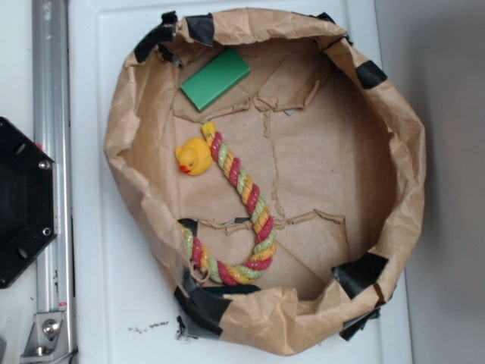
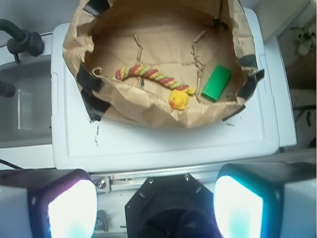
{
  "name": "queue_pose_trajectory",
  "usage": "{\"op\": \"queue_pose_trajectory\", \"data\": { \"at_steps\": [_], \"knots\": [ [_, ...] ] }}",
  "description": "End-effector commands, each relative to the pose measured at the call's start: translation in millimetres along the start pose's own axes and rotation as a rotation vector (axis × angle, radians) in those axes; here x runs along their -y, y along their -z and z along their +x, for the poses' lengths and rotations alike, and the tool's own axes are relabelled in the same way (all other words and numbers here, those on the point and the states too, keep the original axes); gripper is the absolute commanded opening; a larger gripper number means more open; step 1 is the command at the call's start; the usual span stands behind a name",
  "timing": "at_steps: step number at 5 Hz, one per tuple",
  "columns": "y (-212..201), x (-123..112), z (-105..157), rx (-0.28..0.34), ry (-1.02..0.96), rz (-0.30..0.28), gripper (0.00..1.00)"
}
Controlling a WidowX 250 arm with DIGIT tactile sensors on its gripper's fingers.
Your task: Grab the yellow duck.
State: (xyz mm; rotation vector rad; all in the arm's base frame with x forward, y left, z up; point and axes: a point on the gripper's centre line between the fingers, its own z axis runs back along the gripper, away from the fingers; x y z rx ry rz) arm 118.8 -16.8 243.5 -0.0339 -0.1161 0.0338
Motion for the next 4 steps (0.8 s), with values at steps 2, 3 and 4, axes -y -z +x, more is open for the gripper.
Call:
{"op": "queue_pose_trajectory", "data": {
  "at_steps": [2, 3, 4],
  "knots": [
    [12, -15, 39, 0.002, -0.163, 0.049, 1.00],
    [44, -30, 85, 0.055, -0.253, 0.102, 1.00],
    [99, -35, 119, 0.033, -0.188, 0.111, 1.00]
  ]
}}
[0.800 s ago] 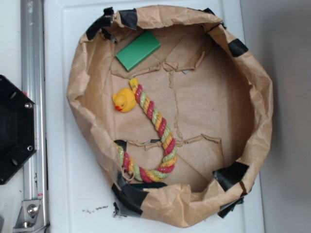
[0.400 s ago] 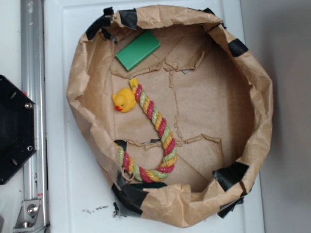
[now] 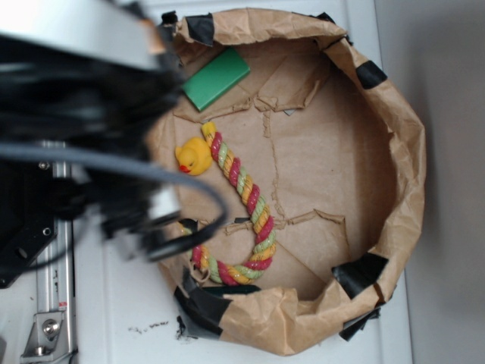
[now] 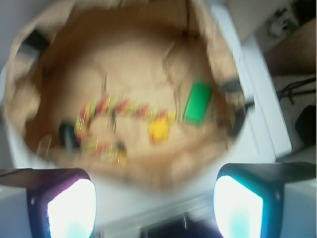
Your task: Grab the yellow duck.
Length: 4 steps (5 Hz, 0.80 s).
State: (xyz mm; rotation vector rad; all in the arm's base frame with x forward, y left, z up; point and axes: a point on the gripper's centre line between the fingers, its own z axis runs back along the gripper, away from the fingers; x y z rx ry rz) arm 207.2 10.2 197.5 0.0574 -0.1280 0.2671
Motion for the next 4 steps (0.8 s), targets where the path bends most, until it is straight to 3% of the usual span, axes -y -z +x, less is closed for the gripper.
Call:
{"op": "queue_pose_trajectory", "data": {
  "at_steps": [1, 2, 3, 4],
  "knots": [
    [97, 12, 39, -0.042, 0.115, 0.036, 1.00],
    [119, 8, 25, -0.092, 0.157, 0.029, 1.00],
    [117, 0, 9, -0.101, 0.151, -0.005, 1.00],
    [122, -11, -4, -0.122, 0.142, 0.008, 1.00]
  ]
}}
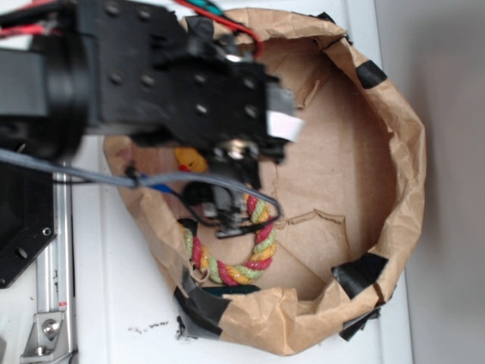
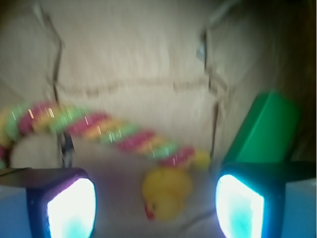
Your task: Grab the yellow duck.
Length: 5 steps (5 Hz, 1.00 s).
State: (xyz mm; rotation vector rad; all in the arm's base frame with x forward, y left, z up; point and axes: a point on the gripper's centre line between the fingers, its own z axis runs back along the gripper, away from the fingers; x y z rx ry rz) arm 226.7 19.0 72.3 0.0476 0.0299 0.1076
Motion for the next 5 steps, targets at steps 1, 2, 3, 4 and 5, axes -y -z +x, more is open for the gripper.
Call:
{"op": "queue_pose_trajectory", "data": {
  "at_steps": [1, 2, 3, 4, 5],
  "knots": [
    [2, -19, -14, 0.035, -0.043, 0.005, 1.00],
    [5, -19, -13, 0.035, -0.046, 0.025, 1.00],
    [8, -19, -17, 0.029, -0.045, 0.032, 1.00],
    [10, -23, -15, 0.054, -0.067, 0.045, 1.00],
    [13, -36, -18, 0.070, -0.084, 0.051, 1.00]
  ]
}}
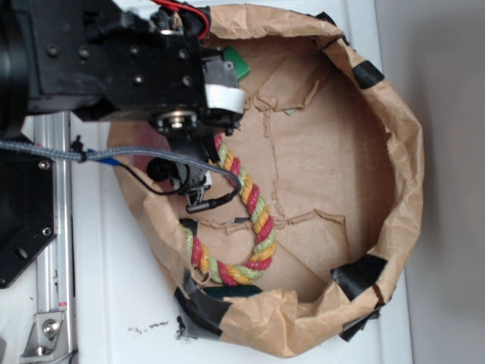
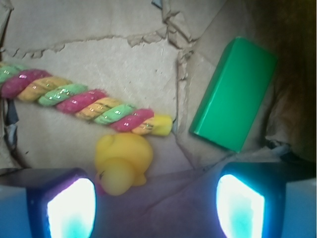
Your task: Grab the yellow duck.
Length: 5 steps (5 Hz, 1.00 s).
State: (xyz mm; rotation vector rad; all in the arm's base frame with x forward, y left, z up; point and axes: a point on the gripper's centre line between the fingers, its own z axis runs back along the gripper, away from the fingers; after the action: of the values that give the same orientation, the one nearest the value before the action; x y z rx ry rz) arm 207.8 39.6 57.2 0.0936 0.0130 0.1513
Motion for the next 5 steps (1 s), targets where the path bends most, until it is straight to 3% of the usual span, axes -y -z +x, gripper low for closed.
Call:
{"op": "queue_pose_trajectory", "data": {
  "at_steps": [1, 2, 3, 4, 5],
  "knots": [
    [5, -15, 2, 0.056, -0.035, 0.035, 1.00],
    [21, -7, 9, 0.035, -0.018, 0.051, 1.00],
    [38, 14, 15, 0.000, 0.043, 0.029, 1.00],
    [33, 42, 13, -0.011, 0.136, -0.010, 1.00],
    [13, 60, 10, 0.031, 0.186, -0.073, 1.00]
  ]
}}
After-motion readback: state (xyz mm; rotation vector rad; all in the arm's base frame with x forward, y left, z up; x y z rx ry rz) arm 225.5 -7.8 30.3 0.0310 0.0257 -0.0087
